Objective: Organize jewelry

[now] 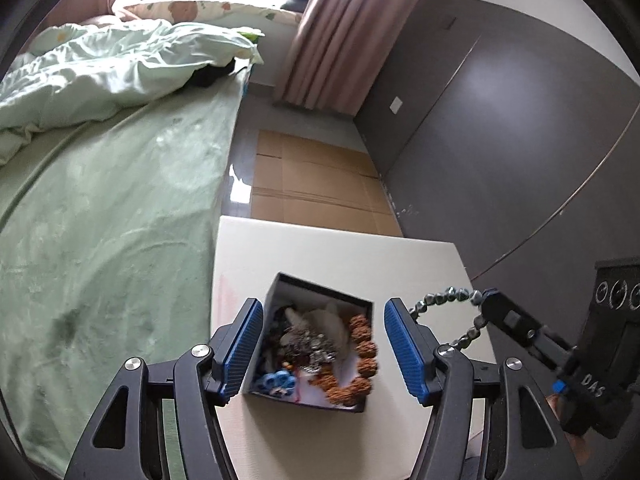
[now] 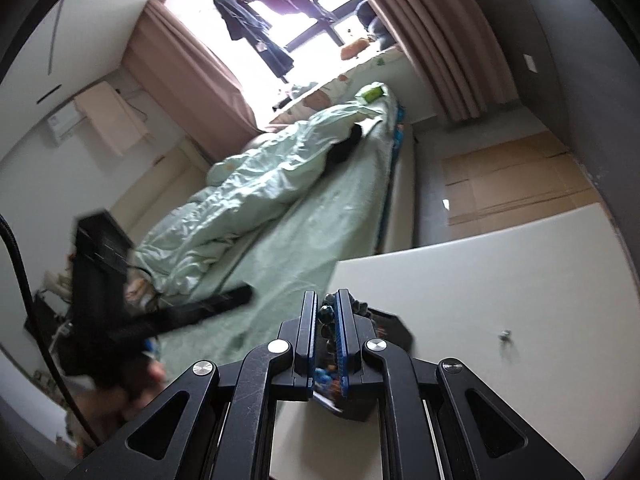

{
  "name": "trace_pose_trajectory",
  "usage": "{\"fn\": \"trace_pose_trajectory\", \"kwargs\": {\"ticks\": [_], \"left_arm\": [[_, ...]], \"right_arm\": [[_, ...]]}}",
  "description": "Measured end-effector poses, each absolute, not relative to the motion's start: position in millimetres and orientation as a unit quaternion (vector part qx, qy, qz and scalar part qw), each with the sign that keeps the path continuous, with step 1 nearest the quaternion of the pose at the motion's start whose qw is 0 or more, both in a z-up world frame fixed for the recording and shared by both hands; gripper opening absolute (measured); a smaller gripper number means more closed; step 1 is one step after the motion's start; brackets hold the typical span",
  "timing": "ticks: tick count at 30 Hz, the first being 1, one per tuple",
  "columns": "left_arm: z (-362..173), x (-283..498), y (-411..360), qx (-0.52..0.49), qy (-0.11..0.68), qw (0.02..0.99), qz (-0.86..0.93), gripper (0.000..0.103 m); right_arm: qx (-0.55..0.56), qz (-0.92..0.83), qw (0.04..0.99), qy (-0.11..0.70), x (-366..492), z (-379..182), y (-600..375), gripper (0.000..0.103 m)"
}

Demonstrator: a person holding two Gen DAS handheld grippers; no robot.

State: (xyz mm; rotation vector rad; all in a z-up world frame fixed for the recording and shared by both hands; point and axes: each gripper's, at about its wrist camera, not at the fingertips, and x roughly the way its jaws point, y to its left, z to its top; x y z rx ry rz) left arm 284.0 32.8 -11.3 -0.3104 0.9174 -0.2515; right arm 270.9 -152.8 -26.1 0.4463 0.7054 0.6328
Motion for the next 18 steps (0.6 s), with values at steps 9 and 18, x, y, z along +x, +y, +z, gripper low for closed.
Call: {"fn": "trace_pose_trajectory", "kwargs": {"ticks": [9,18], "left_arm": [[-25.5,284.5,54.2,-0.168,0.436,0.877,-0.117,0.064],[-23.8,279.6,53.8,-0.176,0.424,0.879,-0.125,0.069]], "right_arm": [[0.229,0.326,0.85,0.345,287.6,-34.5,-114.8,0.01],[0.202,0.271,0.854,0.395,299.2,-47.0,-129.0,0.049]]}}
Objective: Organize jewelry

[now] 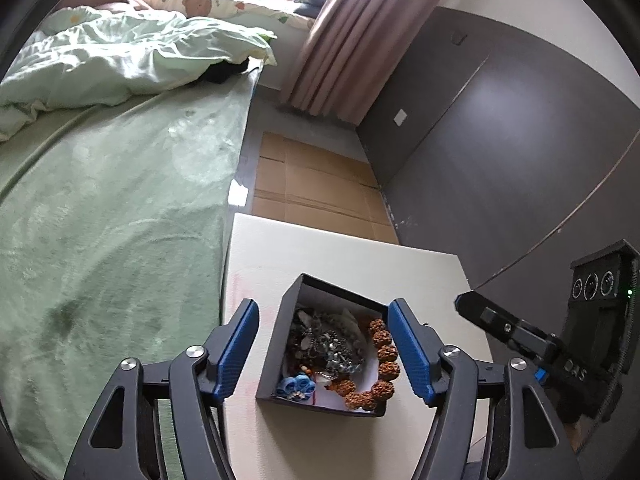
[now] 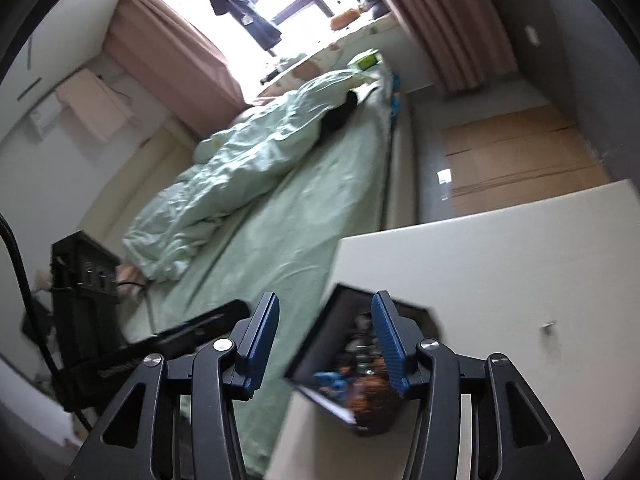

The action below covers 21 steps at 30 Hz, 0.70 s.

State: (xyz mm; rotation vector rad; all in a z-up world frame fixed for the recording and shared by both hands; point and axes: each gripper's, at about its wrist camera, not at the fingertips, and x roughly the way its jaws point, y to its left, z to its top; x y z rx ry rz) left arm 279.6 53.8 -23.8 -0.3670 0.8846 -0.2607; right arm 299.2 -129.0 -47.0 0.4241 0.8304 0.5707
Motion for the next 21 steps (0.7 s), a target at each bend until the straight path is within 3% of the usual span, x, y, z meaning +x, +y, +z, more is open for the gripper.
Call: {"fn": "trace_pose_trajectory", "kwargs": {"ticks": [17,21], "left_arm": [[-27.2,281.8,31.8,-0.154,0.426,0.883,-0.122,0.069],[-32.2,286.6,24.7,-0.147,0.431,0.883,-0.114,0.069]], "right_arm": [[0.065,0.178,0.852,0.488,331.0,-78.9,-191.8,0.049],[0.042,0.176,0.841,0.51,338.6,-91.1,-192.4,0.043]]}}
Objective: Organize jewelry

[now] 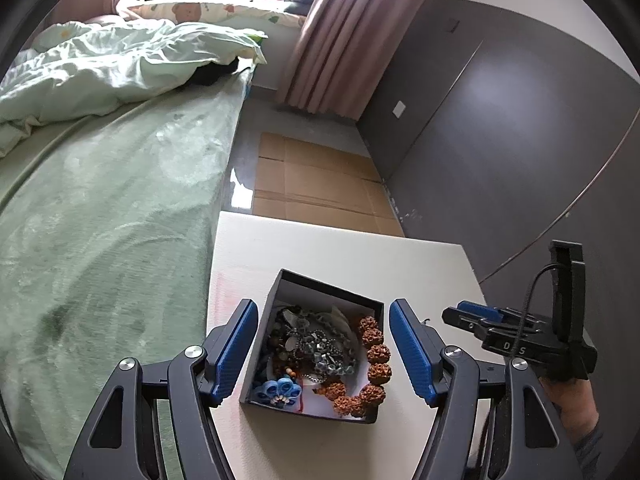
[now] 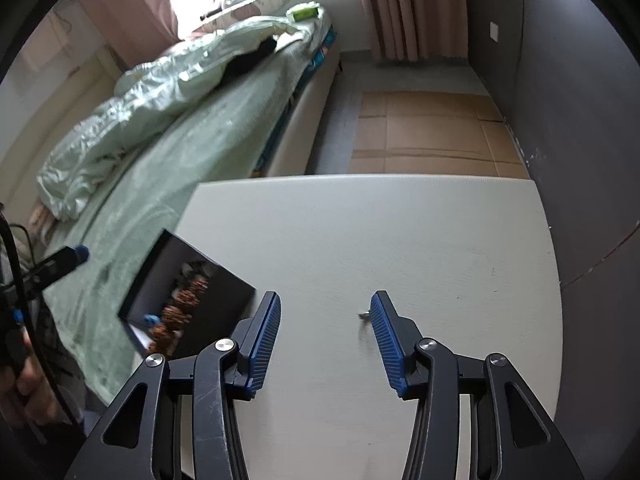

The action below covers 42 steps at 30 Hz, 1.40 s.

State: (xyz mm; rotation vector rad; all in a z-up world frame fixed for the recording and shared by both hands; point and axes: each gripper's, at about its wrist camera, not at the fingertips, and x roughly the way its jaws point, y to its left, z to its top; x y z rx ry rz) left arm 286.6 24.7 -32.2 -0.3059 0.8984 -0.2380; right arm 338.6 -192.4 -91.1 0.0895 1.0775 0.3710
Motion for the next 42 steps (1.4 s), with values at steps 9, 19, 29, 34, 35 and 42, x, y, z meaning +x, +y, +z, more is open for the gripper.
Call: {"fn": "trace_pose_trajectory", "kwargs": {"ticks": [9,19,29,34,35,42], "left_arm": [[-45.8,298.2,14.2,-0.131,0.448,0.879,-0.096,0.069],[-53.4,304.1,3.2,-0.12,0.455,0.877,-0.094,0.069],[-52.3,303.0,2.4,-0.128,0.458,0.874,-0.102,0.069],[-51.8,299.2,7.9,-0.129,0.461,0.873,-0.096,0.069],[-51.3,298.5,9.1,-0.13,0.461,0.873,-0.095,0.069],[-44.9,291.8,21.1,-0.142,0.457,0.874,-0.086,0.069]], "right_arm": [[0.018,0.175,0.809,0.561,358.4,-127.1,-192.7,0.03],[-0.002,0.164,0.806,0.569,365.8,-145.2,-191.9,0.029],[-0.002,0.174,0.808,0.563,361.6,-134.3,-194.9,0.015],[0.026,0.182,0.821,0.541,353.1,-110.3,-201.1,0.015],[0.03,0.185,0.823,0.537,351.6,-106.1,-200.5,0.015],[0.055,0.224,0.843,0.485,330.2,-62.7,-183.8,0.015]]}}
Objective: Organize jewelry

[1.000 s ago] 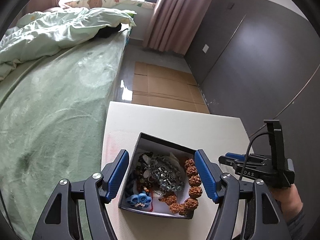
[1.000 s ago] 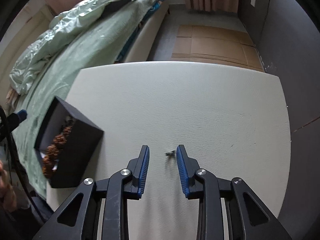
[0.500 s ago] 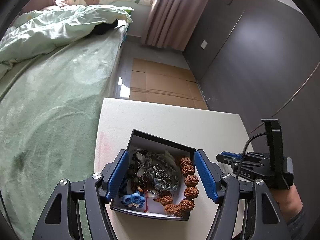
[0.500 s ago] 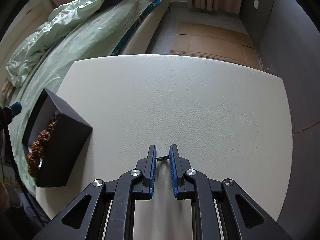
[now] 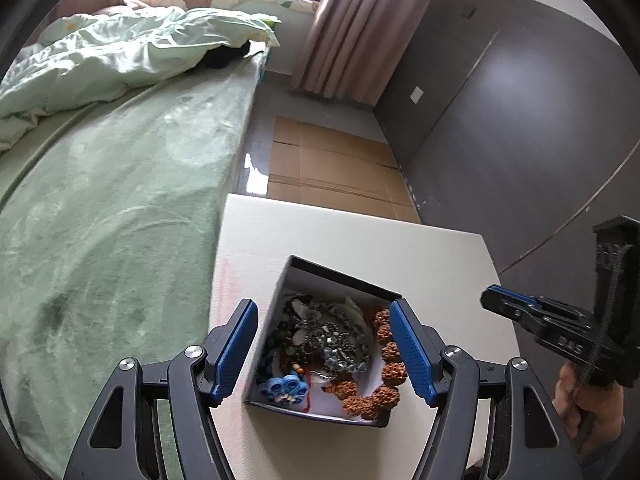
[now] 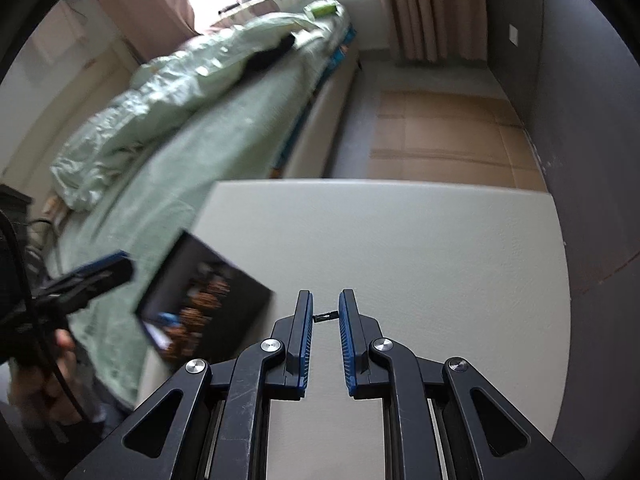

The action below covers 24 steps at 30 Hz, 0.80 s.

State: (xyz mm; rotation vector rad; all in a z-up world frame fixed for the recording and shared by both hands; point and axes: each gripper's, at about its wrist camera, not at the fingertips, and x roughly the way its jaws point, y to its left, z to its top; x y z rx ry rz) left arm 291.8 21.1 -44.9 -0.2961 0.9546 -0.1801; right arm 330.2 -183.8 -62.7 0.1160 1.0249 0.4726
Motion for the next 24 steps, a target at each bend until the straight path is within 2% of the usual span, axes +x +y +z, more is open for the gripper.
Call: {"fn": "trace_pose_trajectory", "kwargs": {"ticks": [4,6,16,18,24], "left_arm": [[-42.9,288.5,30.0,-0.147,0.455,0.874,-0.084,0.074],[-39.7,284.6,34.5,-0.144,0.447,0.879,-0.08,0.084],[-35.4,277.3,62.3,-0.161,0.44,0.88,-0.073,0.096],[-36.2,276.0,68.5,-0.166,0.441,0.879,-0.068,0.103],[-35.7,272.4,82.0,-0.173,0.435,0.882,-0.059,0.103]], "right_arm": [[0.057,0.243,0.848,0.468,322.9,-49.5,-168.6,0.015],[0.059,0.253,0.849,0.46,322.0,-44.7,-161.6,0.015],[0.08,0.3,0.84,0.446,322.0,-44.4,-118.5,0.015],[0.081,0.302,0.838,0.447,324.0,-46.7,-108.1,0.015],[0.086,0.288,0.837,0.458,332.9,-58.7,-89.7,0.015]]}}
